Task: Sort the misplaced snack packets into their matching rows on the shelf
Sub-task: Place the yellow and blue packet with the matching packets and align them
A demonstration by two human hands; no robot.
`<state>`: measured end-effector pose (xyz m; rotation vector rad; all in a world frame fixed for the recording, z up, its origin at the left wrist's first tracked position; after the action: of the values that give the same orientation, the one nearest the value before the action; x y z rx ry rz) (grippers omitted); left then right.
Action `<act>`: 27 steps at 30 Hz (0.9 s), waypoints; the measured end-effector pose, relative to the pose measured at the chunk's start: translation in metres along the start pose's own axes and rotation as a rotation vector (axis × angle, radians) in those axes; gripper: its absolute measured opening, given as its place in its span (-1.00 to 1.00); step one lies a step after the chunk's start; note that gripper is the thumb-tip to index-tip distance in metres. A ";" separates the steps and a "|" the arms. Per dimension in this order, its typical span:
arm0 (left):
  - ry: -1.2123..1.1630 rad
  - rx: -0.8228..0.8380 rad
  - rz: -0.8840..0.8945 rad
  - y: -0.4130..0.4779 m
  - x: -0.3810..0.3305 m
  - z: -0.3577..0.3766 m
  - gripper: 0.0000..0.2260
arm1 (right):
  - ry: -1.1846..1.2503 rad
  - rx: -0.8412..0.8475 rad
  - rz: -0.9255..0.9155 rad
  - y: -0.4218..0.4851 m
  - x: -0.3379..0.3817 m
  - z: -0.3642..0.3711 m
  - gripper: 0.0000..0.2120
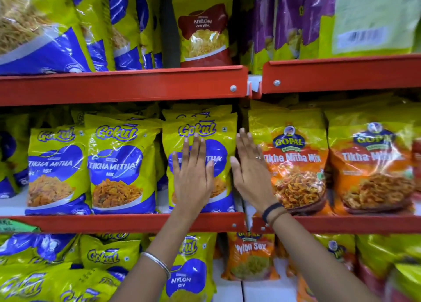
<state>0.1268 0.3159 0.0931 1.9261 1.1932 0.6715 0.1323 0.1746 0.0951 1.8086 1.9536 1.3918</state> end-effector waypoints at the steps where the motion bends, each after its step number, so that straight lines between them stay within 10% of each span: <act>1: -0.056 -0.021 0.030 0.003 -0.019 0.000 -0.51 | 0.001 -0.038 0.007 -0.003 -0.015 -0.016 -0.45; 8: -0.388 0.051 0.227 0.029 -0.163 0.053 -0.50 | -0.127 -0.032 0.098 -0.004 -0.121 -0.074 -0.46; 20: -0.246 0.048 0.074 0.030 -0.177 0.071 -0.51 | 0.117 0.187 0.023 -0.001 -0.145 -0.081 -0.50; 27: -0.659 -0.097 0.112 0.083 -0.257 0.069 -0.75 | 0.448 -0.366 0.308 -0.002 -0.265 -0.220 -0.70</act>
<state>0.1115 0.0375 0.1106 1.9193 0.6301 0.1131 0.0606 -0.1620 0.0946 1.7819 1.4676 2.2463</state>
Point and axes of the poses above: each hand's wrist, its own y-axis towards the middle knuckle, its own z-axis out of the palm, x = y × z, the point moved 10 cm from there along y, towards the middle knuckle, and after that the axes turned 15 degrees about z, right-handed, at the moved point
